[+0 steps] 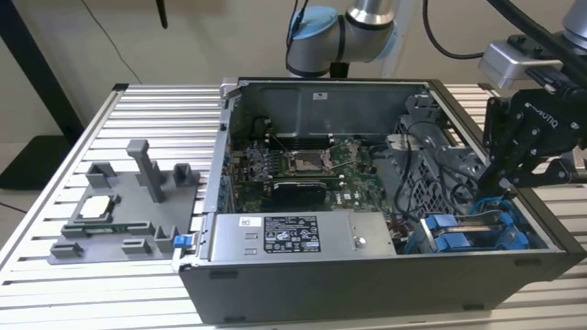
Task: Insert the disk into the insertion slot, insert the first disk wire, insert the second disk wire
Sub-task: 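Insert the first disk wire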
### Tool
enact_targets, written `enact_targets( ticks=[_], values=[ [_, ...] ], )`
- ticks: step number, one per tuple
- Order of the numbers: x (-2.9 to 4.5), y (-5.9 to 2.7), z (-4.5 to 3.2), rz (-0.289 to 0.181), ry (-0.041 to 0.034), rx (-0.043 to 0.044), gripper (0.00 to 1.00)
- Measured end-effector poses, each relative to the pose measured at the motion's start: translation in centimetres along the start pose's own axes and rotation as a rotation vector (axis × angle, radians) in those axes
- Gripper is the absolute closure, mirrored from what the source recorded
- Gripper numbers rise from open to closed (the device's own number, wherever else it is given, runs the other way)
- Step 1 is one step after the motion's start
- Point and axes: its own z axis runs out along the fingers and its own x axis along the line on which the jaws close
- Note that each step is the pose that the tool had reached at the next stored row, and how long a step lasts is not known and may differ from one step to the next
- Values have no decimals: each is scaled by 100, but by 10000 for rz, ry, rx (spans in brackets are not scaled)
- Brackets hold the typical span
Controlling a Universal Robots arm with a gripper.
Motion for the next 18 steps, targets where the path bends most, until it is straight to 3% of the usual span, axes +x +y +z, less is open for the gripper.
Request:
enact_targets(
  ticks=[11, 14, 18],
  values=[
    [14, -40, 25, 10, -1, -33, 100],
    [39, -61, 52, 20, 2, -115, 100],
    [65, -91, 81, 29, 4, -305, 100]
  ],
)
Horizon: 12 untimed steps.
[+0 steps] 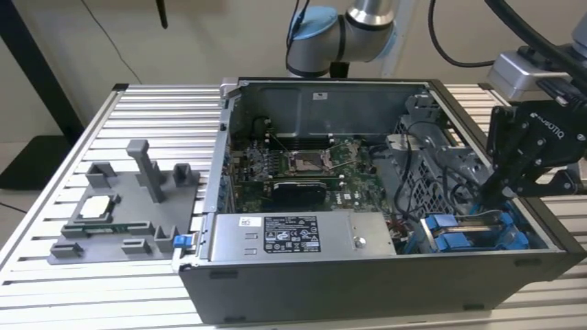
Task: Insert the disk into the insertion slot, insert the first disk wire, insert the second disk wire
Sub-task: 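Insert the first disk wire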
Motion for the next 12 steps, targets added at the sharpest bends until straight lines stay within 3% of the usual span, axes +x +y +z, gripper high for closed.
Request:
enact_targets(
  ticks=[4, 12],
  values=[
    [24, -45, 33, 5, 3, -164, 100],
    [42, -159, 104, 20, 4, -347, 100]
  ],
)
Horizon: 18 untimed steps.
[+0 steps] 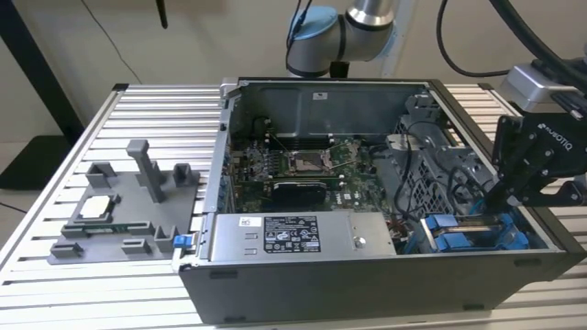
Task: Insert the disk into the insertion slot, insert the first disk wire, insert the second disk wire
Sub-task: 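Insert the first disk wire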
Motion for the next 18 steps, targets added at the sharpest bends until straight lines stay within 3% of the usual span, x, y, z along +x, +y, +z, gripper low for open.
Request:
enact_targets(
  ticks=[3, 8, 9, 13, 18],
  values=[
    [-1, -46, 9, 0, -3, -16, 100],
    [-7, -43, 13, 11, 2, -22, 100],
    [-9, -43, 16, 13, 3, -40, 100],
    [-13, -48, 47, 19, 6, -255, 100],
    [-19, -64, 86, 19, 9, -260, 100]
  ],
)
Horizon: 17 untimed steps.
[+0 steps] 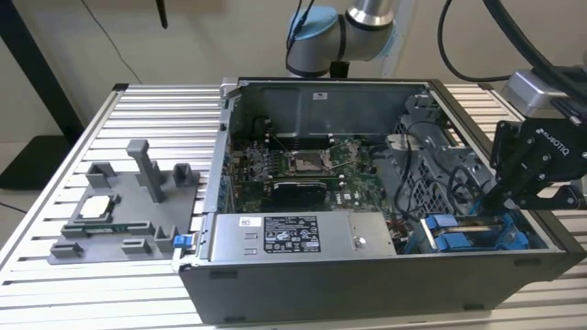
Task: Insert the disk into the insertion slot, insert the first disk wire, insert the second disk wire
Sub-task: 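Insert the first disk wire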
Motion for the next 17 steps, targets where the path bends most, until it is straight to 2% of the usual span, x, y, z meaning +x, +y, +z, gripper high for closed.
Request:
enact_targets(
  ticks=[6, 12, 17],
  values=[
    [-12, -45, 32, 1, 0, 0, 100],
    [-47, -49, 64, 1, -1, 0, 100],
    [-48, -65, 84, 1, -2, 1, 100]
  ],
)
